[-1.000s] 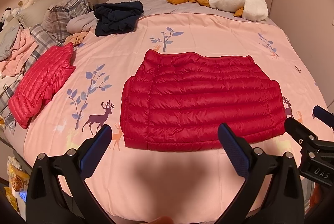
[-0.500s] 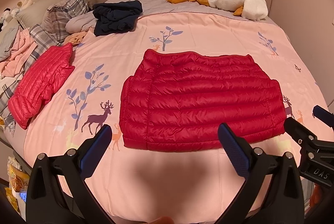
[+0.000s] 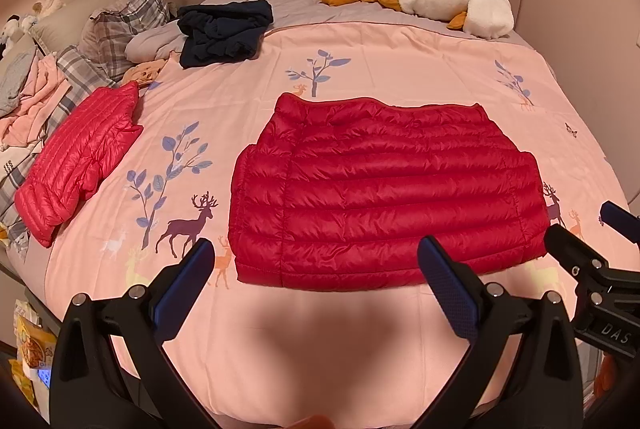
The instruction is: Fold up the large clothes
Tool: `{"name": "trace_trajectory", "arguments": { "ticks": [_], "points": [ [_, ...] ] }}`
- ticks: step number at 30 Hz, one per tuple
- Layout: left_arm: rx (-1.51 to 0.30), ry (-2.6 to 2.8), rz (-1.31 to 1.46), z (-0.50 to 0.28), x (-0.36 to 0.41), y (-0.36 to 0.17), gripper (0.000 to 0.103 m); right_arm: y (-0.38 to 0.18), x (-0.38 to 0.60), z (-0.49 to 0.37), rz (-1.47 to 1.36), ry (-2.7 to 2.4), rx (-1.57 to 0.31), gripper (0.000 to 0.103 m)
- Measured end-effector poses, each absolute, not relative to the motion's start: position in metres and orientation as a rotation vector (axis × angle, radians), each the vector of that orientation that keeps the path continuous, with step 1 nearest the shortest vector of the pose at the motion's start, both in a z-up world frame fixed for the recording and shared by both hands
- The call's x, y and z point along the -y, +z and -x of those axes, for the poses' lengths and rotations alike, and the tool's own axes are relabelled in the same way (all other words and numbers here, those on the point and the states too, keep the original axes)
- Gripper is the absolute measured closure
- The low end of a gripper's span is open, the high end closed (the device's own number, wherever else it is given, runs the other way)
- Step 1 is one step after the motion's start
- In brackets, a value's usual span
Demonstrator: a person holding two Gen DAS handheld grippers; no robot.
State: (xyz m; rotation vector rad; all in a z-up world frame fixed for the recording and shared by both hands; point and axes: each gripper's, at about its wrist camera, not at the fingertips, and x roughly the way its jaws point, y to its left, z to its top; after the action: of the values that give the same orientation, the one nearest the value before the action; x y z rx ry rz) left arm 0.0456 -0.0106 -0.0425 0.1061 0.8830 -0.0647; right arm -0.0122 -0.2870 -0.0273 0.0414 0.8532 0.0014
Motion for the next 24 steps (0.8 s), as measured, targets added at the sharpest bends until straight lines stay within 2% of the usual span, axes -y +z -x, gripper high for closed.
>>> {"name": "trace_trajectory", "arguments": {
  "ticks": [24],
  "points": [
    [-0.88,-0.066,-0.11,-0.046,0.0103,-0.0421,0.001,-0.0281,0.2869,0.0118,-0.041,0.003,-0.854,0.002]
  ]
}}
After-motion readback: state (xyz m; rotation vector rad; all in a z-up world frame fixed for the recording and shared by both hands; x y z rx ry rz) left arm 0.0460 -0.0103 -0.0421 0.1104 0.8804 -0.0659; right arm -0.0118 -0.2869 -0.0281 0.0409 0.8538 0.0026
